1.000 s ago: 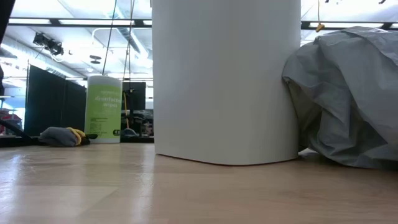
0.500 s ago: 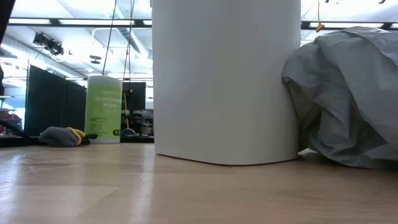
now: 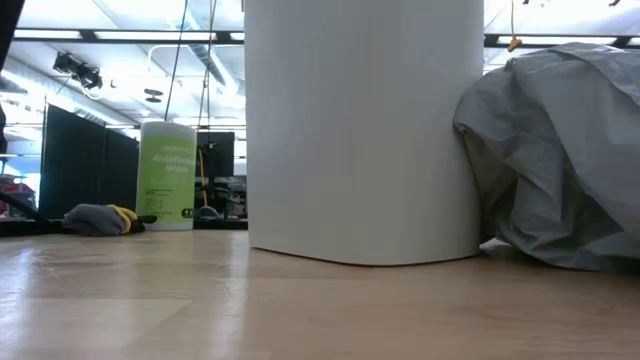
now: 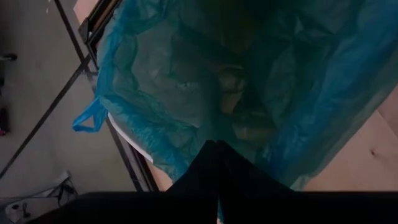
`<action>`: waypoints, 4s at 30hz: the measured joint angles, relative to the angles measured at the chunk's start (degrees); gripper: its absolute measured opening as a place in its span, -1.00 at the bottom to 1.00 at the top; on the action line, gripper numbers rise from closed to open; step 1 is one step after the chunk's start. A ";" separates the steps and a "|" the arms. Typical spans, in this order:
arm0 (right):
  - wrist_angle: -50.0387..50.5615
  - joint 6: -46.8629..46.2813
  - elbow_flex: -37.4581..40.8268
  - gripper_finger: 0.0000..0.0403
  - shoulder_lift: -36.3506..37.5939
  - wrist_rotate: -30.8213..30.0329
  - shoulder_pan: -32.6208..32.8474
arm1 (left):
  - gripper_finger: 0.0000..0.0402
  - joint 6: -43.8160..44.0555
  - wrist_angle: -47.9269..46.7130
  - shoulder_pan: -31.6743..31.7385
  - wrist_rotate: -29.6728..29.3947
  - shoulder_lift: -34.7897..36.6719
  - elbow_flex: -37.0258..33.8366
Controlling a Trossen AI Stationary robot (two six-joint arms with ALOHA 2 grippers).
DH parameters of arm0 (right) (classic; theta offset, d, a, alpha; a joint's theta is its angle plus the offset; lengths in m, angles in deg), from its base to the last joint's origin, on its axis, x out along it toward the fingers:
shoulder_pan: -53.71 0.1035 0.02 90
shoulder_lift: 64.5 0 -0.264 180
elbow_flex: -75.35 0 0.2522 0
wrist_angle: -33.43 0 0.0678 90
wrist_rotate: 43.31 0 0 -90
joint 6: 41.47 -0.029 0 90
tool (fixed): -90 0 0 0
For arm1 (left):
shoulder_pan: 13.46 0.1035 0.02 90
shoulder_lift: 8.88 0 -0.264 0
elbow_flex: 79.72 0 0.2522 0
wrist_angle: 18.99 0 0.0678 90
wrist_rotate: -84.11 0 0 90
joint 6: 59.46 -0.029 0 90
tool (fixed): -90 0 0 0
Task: Place trash/remove bag and relplace
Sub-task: Put the new dark blue trash bag into the trash bin
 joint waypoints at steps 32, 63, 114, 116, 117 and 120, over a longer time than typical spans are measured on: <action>12.71 11.85 1.32 -0.27 -0.55 25.78 -20.16 | -0.99 0.07 0.42 -0.02 0.01 0.02 0.00; 19.75 4.24 3.61 -0.99 -0.53 28.36 -16.77 | -0.99 1.56 0.08 -0.20 -3.02 0.02 0.35; 22.71 -9.45 7.75 -1.00 4.20 22.14 -12.64 | -0.99 3.96 0.07 -0.20 -4.55 0.07 0.96; 22.68 -10.15 9.85 -1.00 5.84 22.18 -12.89 | -0.99 3.96 0.07 -0.20 -4.55 0.07 0.96; 22.62 -10.63 11.03 -1.00 6.82 22.18 -12.95 | -0.99 3.96 0.07 -0.20 -4.56 0.07 0.96; 22.71 -13.32 14.87 -1.00 9.59 22.32 -12.97 | -0.99 3.96 0.07 -0.20 -4.55 0.07 0.96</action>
